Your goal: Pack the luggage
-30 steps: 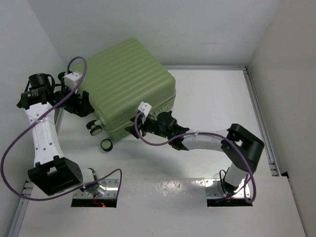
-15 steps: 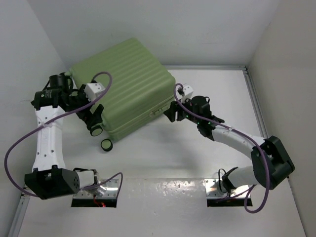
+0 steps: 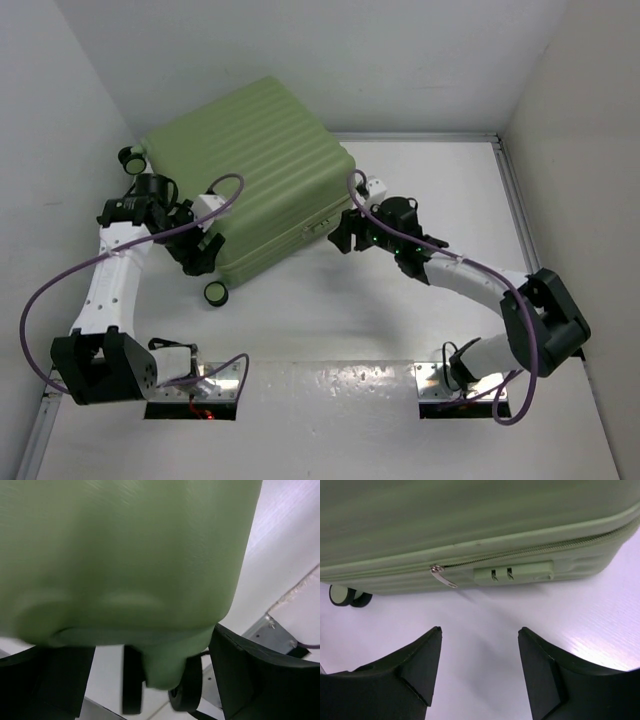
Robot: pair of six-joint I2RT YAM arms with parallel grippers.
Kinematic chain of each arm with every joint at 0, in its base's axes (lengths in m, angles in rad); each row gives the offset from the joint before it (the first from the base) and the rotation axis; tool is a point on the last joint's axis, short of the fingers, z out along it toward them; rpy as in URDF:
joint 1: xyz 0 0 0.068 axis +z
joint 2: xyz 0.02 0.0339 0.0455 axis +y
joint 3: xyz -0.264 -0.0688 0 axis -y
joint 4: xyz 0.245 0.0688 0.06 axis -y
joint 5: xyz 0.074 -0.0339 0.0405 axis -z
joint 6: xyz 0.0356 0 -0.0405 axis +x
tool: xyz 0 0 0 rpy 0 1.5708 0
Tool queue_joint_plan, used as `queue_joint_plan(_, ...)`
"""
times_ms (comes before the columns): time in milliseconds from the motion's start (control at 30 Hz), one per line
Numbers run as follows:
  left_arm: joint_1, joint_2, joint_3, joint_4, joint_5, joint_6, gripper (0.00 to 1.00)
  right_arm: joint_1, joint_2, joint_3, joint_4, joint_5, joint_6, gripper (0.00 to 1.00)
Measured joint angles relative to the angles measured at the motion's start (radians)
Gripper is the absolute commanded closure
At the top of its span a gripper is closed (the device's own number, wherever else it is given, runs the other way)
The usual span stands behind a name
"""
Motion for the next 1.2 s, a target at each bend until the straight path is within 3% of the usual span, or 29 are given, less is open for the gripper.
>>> queue_joint_plan(167, -0.017, -0.01, -0.08, -0.002, -0.034, -0.032, 0.27, 0.05, 0.051, 0.0, 0.07, 0.045, 0.026, 0.39)
queue_joint_plan(267, -0.019, -0.026, -0.103, 0.023, -0.033, -0.043, 0.48, 0.113, 0.098, -0.001, 0.128, 0.113, 0.03, 0.47)
queue_joint_plan(367, -0.019, -0.032, -0.113, 0.046, -0.033, -0.04, 0.6, 0.19, 0.148, 0.001, 0.187, 0.214, 0.021, 0.49)
queue_joint_plan(600, -0.016, -0.035, -0.119, 0.053, -0.026, -0.039, 0.63, 0.343, 0.302, 0.044, 0.295, 0.467, -0.037, 0.54)
queue_joint_plan(867, 0.01, -0.039, -0.138, 0.067, 0.01, -0.023, 0.63, 0.349, 0.413, 0.163, 0.345, 0.632, -0.095, 0.58)
queue_joint_plan(933, 0.017, -0.04, -0.143, 0.07, 0.019, -0.018, 0.63, 0.358, 0.427, 0.182, 0.344, 0.653, -0.108, 0.66)
queue_joint_plan(967, 0.022, -0.04, -0.144, 0.072, 0.024, -0.017, 0.63, 0.36, 0.433, 0.187, 0.345, 0.658, -0.113, 0.8)
queue_joint_plan(1067, 0.029, -0.04, -0.148, 0.079, 0.038, -0.014, 0.64, 0.37, 0.447, 0.198, 0.348, 0.659, -0.127, 0.96)
queue_joint_plan(1200, 0.035, -0.038, -0.149, 0.08, 0.048, -0.008, 0.67, 0.365, 0.453, 0.186, 0.37, 0.65, -0.158, 1.0)
